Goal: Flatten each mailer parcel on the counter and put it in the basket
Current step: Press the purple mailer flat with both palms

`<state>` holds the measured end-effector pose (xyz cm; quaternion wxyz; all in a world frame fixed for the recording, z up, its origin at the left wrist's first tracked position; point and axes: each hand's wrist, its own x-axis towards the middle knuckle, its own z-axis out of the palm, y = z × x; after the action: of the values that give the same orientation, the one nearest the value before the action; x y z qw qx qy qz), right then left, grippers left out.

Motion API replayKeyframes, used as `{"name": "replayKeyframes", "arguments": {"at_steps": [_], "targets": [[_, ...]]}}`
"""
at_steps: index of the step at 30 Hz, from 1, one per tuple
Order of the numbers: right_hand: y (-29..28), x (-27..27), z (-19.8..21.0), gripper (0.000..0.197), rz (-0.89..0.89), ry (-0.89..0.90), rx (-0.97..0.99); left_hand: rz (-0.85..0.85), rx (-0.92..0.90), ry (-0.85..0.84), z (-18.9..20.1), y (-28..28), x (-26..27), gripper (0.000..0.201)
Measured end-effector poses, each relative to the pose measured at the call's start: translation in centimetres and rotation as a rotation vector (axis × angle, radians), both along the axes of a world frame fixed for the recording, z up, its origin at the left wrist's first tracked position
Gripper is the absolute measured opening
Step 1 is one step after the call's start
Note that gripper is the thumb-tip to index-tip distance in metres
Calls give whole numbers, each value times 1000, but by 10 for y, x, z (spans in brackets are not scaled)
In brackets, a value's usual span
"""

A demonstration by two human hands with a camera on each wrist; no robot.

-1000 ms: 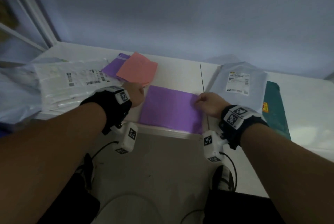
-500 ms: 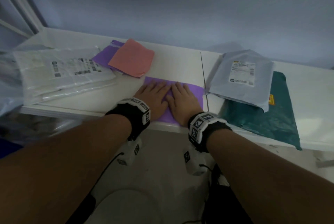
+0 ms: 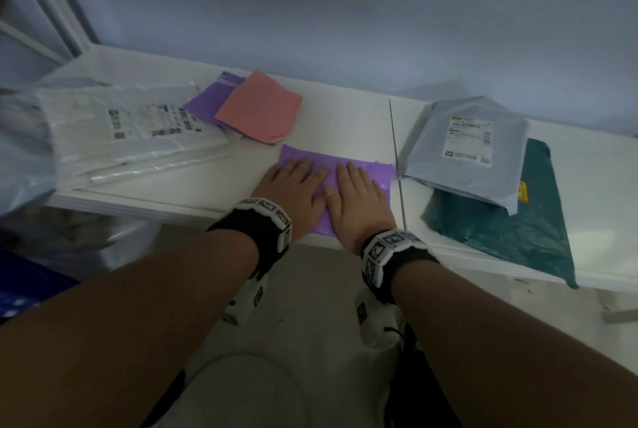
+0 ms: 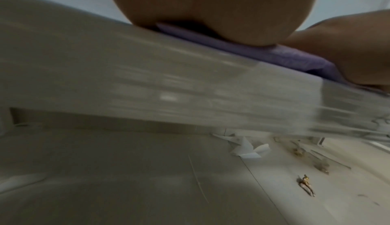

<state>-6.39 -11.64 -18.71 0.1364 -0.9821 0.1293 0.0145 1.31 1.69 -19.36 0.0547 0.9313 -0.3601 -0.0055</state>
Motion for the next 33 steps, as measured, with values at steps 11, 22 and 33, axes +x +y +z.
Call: {"name": "replayKeyframes", "arguments": {"at_steps": [11,22,33], "targets": [[-10,0,-8,71,-12,10,-79,5,25,58,-2,2,8,72],[-25,-11,-12,78,-5,-11,-117,10,8,25,-2,11,5,73],[-24,-8,-11,70,-40,31,-101,43,9,39,-7,8,7,76]]}}
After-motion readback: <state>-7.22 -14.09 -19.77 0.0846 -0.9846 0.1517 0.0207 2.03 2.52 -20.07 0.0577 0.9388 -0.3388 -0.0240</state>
